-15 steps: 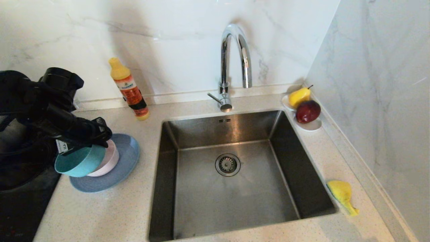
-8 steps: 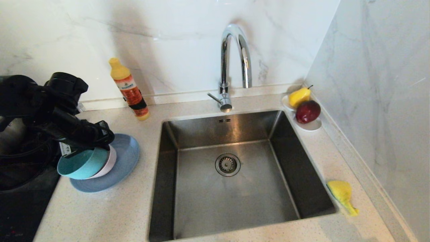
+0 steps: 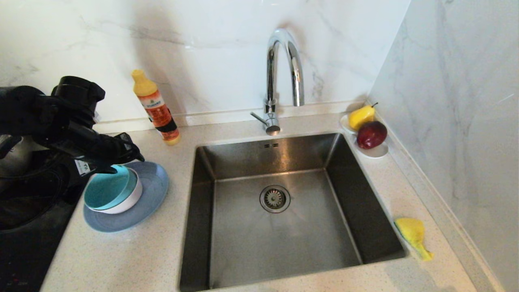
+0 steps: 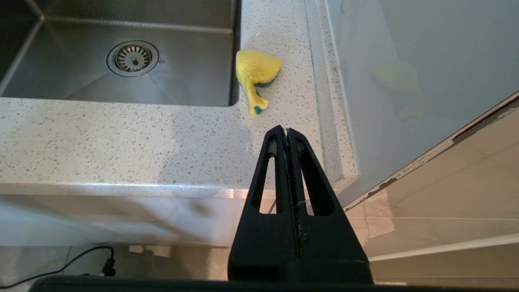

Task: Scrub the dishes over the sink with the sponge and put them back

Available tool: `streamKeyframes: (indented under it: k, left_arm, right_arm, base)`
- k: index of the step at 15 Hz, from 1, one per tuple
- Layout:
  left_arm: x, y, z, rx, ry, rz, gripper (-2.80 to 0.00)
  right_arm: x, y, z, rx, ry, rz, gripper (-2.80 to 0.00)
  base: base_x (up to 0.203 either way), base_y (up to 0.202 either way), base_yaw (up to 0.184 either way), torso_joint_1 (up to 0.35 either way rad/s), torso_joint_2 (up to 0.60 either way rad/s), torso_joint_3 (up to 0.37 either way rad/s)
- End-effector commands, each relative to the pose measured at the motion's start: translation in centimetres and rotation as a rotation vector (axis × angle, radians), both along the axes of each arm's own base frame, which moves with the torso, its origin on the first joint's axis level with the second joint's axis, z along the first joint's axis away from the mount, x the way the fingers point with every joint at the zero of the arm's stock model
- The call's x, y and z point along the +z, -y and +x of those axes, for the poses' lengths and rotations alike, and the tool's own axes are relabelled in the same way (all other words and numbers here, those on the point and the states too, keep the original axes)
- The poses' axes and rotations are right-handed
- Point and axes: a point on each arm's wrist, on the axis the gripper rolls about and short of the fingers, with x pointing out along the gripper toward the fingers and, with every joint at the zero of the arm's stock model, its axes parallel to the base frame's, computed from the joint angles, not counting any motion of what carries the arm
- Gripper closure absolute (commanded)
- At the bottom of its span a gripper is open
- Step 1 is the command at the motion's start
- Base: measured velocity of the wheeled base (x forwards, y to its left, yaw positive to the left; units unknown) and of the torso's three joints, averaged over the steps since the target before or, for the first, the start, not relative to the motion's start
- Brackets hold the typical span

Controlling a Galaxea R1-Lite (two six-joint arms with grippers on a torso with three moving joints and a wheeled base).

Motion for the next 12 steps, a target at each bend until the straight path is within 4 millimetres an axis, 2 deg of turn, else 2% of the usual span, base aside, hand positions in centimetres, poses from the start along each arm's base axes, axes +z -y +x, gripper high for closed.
streamKeyframes:
  k: [1, 2, 3, 8, 10, 12]
  left_arm:
    - [3.1, 0.1, -1.5, 0.000, 0.091, 0.002, -2.80]
    - [4.6, 0.2, -2.8, -0.009, 0.138, 0.005, -2.80]
    - [6.2, 0.4, -4.1, -0.035, 0.187, 0.005, 0.00]
    - [11.7, 1.6, -11.3, -0.333, 0.444, 0.089, 0.00]
    - [12.3, 2.1, -15.8, -0.394, 0.558, 0.142, 0.00]
    - [11.7, 2.5, -21.4, -0.428, 0.659, 0.187, 0.00]
  right_arm:
    - [0.0, 0.0, 0.0, 0.001, 0.000, -0.001, 0.00]
    - [0.0, 0.0, 0.0, 0.001, 0.000, -0.002, 0.00]
    - [0.0, 0.0, 0.0, 0.001, 0.000, -0.001, 0.00]
    - [0.0, 0.0, 0.0, 0.001, 0.000, -0.003, 0.00]
    - [0.0, 0.0, 0.0, 0.001, 0.000, -0.001, 0.00]
    - [0.0, 0.0, 0.0, 0.001, 0.000, -0.001, 0.00]
  base:
    - [0.000, 0.000, 0.000, 0.000, 0.00, 0.000]
    - [0.000, 0.000, 0.000, 0.000, 0.00, 0.000]
    - [0.000, 0.000, 0.000, 0.000, 0.00, 0.000]
    - [0.000, 0.000, 0.000, 0.000, 0.00, 0.000]
    - [0.000, 0.000, 0.000, 0.000, 0.00, 0.000]
    - [0.000, 0.000, 0.000, 0.000, 0.00, 0.000]
